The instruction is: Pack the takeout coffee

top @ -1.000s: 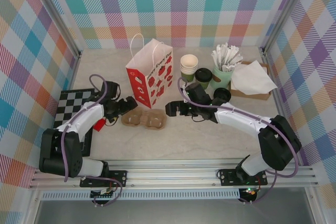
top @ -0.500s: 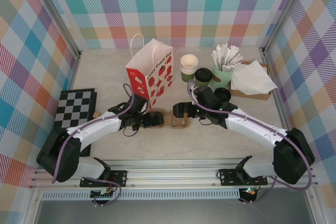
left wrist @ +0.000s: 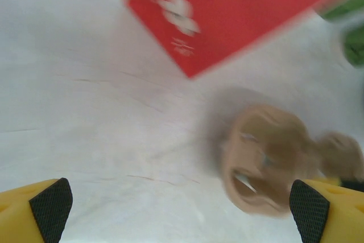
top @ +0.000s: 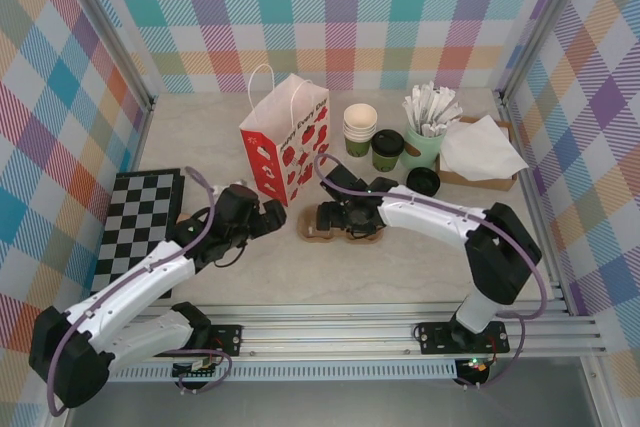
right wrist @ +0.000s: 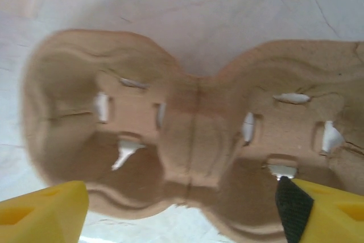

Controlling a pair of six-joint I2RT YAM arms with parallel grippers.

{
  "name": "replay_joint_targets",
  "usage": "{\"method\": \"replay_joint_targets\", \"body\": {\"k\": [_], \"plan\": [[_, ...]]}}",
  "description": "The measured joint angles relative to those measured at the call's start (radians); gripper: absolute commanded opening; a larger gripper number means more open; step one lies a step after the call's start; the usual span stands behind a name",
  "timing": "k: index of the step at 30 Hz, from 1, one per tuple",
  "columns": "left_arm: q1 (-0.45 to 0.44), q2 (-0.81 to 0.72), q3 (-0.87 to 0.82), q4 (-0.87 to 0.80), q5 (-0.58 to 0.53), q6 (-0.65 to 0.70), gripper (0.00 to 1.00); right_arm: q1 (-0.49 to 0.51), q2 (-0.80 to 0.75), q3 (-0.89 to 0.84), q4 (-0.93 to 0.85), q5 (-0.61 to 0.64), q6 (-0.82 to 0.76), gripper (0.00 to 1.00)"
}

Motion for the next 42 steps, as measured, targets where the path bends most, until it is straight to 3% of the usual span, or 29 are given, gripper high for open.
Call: {"method": "replay_joint_targets", "body": {"k": [5, 10, 17, 19, 22, 30, 37, 42], "plan": [[0.039, 0.014, -0.004, -0.126, -0.136, -0.107, 1.00, -0.002, 0.127, 0.068, -0.042, -0.006, -0.014, 0.77], [0.040, 0.014, -0.010, -0.143, -0.179, -0.139, 1.00, -0.002, 0.201, 0.095, -0.046, -0.013, -0.027, 0.69], [0.050, -0.015, -0.018, -0.142, -0.171, -0.114, 1.00, -0.002, 0.229, 0.110, -0.039, 0.030, -0.046, 0.44], [0.068, -0.026, -0.011, -0.142, -0.146, -0.089, 1.00, -0.002, 0.216, 0.104, -0.024, 0.037, -0.061, 0.32], [0.120, -0.026, 0.041, -0.146, -0.063, -0.051, 1.00, -0.002, 0.166, 0.084, -0.019, 0.052, -0.090, 0.24], [0.277, 0.097, 0.430, -0.167, 0.077, 0.103, 1.00, -0.002, -0.069, -0.038, -0.013, 0.093, -0.225, 0.02], [0.356, 0.282, 0.695, -0.144, 0.185, 0.315, 1.00, -0.030, -0.272, -0.039, -0.049, 0.103, -0.351, 0.00], [0.363, 0.474, 0.922, -0.142, 0.235, 0.449, 0.99, -0.181, -0.318, 0.088, -0.112, 0.053, -0.407, 0.00]]}}
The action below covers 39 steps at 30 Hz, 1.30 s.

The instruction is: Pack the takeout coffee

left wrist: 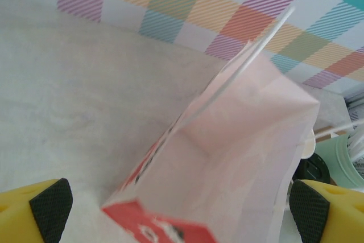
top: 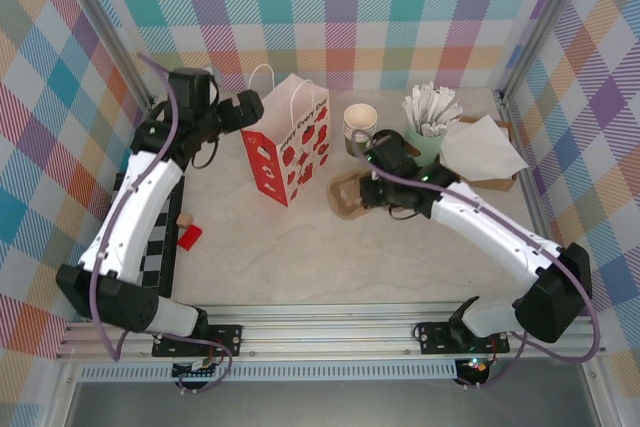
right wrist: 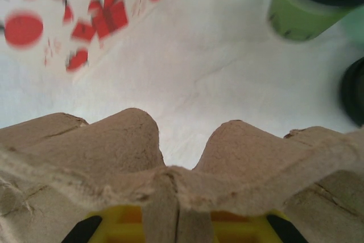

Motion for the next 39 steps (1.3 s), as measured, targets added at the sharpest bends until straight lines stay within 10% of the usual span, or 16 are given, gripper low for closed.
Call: {"method": "replay_joint_targets", "body": {"k": [11, 19, 29, 39], "plan": [[0.023, 0.336, 0.320, -0.045, 0.089, 0.159, 0.77, -0.184, 0.035, 0.307, -0.056, -0.107, -0.059, 0.00], [0.024, 0.396, 0.394, -0.050, 0.202, 0.230, 0.22, -0.275, 0.191, 0.538, -0.080, -0.236, -0.058, 0.00], [-0.011, 0.342, 0.405, -0.173, 0.490, 0.335, 0.08, -0.281, 0.439, 1.081, -0.213, -0.301, -0.038, 0.00], [-0.070, 0.270, 0.380, -0.228, 0.771, 0.358, 0.06, -0.282, 0.537, 1.210, -0.224, -0.520, -0.031, 0.00]]}}
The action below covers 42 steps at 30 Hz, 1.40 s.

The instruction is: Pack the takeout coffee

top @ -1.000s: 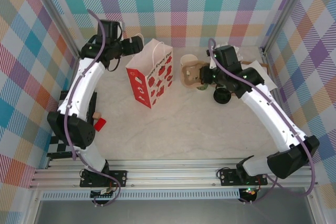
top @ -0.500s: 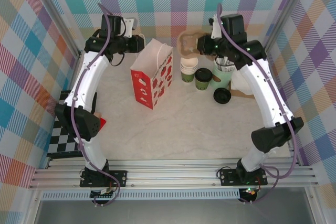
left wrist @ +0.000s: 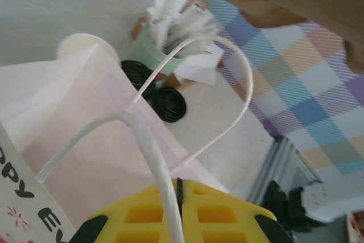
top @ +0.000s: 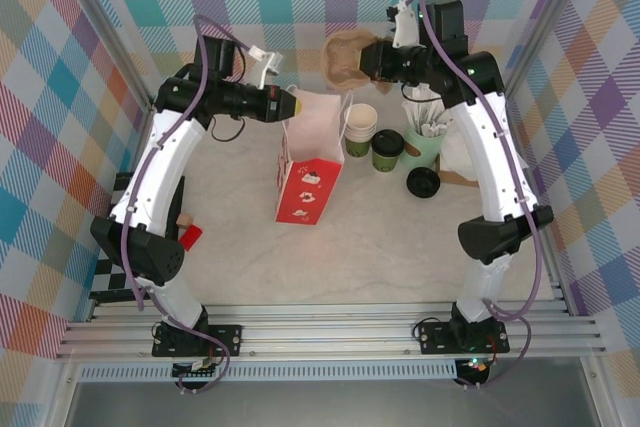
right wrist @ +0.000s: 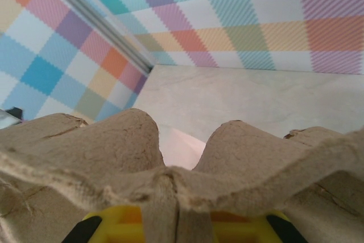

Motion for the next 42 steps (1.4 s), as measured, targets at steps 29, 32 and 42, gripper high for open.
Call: {"method": "replay_joint_targets", "body": {"k": [29, 32, 42], "plan": [[0.087, -0.117, -0.271, 0.095, 0.078, 0.023, 0.00, 0.069, 0.146, -0.101, 0.129, -0.608, 0.042, 0.00], [0.094, -0.118, -0.280, 0.112, 0.085, 0.021, 0.01, 0.075, 0.188, -0.059, 0.109, -0.616, 0.030, 0.00], [0.134, -0.160, -0.359, 0.233, 0.023, -0.091, 0.03, 0.077, 0.224, -0.072, -0.090, -0.586, -0.134, 0.00]]}}
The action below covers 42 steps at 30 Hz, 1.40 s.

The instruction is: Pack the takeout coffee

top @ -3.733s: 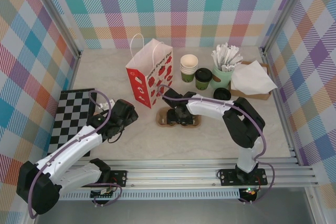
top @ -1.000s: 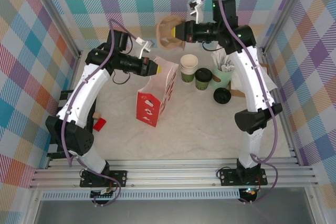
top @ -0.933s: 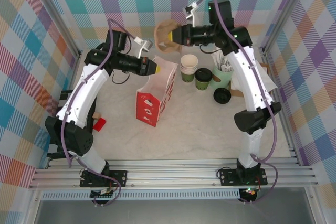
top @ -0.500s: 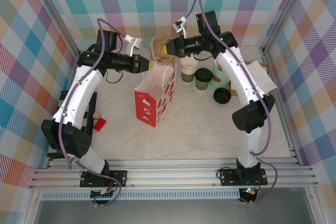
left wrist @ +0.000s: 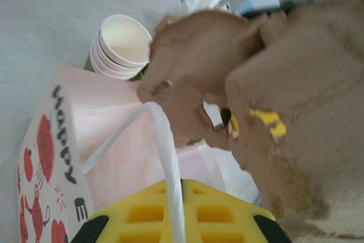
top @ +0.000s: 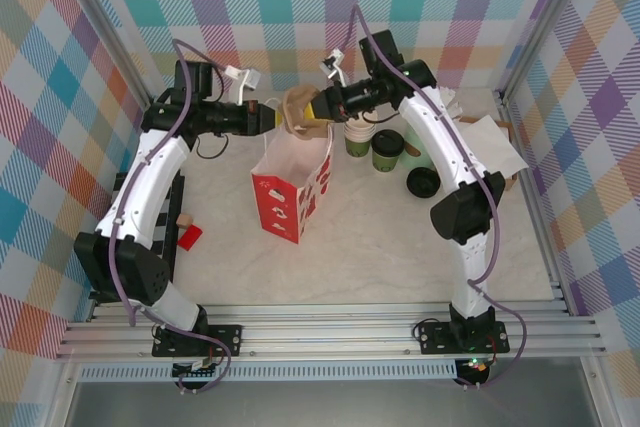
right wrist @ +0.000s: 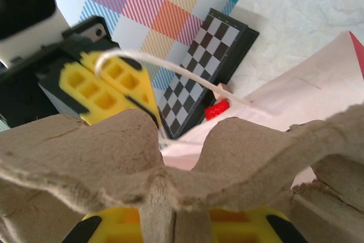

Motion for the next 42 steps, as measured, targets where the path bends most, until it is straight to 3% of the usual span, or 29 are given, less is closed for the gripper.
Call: {"method": "replay_joint_targets", "body": {"k": [8, 15, 31, 42], "plan": [[-0.029, -0.009, -0.056, 0.232, -0.001, -0.216, 0.03, 0.000, -0.135, -0.146, -0.148, 0.095, -0.075, 0.00], [-0.109, 0.061, -0.028, 0.307, 0.067, -0.294, 0.02, 0.016, -0.172, -0.201, -0.048, 0.021, -0.009, 0.00], [-0.037, 0.080, 0.032, 0.326, 0.109, -0.294, 0.01, 0.034, 0.000, 0.078, -0.016, -0.049, 0.019, 0.00], [-0.006, 0.106, 0.017, 0.306, 0.190, -0.293, 0.01, 0.052, 0.011, -0.058, 0.065, -0.036, -0.061, 0.00]]}}
